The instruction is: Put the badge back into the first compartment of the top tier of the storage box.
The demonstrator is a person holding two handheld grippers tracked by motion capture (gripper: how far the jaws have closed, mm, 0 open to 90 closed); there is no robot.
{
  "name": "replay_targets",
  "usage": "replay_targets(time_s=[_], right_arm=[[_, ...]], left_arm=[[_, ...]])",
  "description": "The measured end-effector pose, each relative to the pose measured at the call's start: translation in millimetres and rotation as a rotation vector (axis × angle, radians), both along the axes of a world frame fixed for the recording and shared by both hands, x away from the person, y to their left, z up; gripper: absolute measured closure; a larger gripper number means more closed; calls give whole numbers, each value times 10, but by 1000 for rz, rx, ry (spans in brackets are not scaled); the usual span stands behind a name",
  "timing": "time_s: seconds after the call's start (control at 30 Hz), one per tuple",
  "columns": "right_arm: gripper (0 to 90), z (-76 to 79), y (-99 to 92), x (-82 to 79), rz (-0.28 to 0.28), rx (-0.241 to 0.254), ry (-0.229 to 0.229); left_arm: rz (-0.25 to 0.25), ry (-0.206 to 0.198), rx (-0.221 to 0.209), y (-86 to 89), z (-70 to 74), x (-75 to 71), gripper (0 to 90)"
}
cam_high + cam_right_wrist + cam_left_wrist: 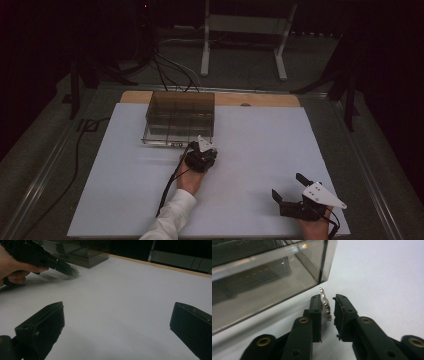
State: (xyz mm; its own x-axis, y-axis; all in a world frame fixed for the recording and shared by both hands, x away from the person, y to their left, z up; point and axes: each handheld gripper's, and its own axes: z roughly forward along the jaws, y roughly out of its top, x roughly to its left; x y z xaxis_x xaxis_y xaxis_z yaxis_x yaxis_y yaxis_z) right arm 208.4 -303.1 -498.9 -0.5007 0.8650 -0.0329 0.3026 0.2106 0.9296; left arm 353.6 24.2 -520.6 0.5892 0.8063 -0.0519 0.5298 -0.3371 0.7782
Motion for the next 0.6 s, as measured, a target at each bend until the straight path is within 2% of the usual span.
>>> replay_targets(time_s=[0.17,0.6], right_arm=[[0,0,1,0,1,-1,1],[0,-3,3,3,0,0,2]], left_arm=[[-8,7,2,-19,0,8,870],[-7,15,-2,-65,-22,58,873]])
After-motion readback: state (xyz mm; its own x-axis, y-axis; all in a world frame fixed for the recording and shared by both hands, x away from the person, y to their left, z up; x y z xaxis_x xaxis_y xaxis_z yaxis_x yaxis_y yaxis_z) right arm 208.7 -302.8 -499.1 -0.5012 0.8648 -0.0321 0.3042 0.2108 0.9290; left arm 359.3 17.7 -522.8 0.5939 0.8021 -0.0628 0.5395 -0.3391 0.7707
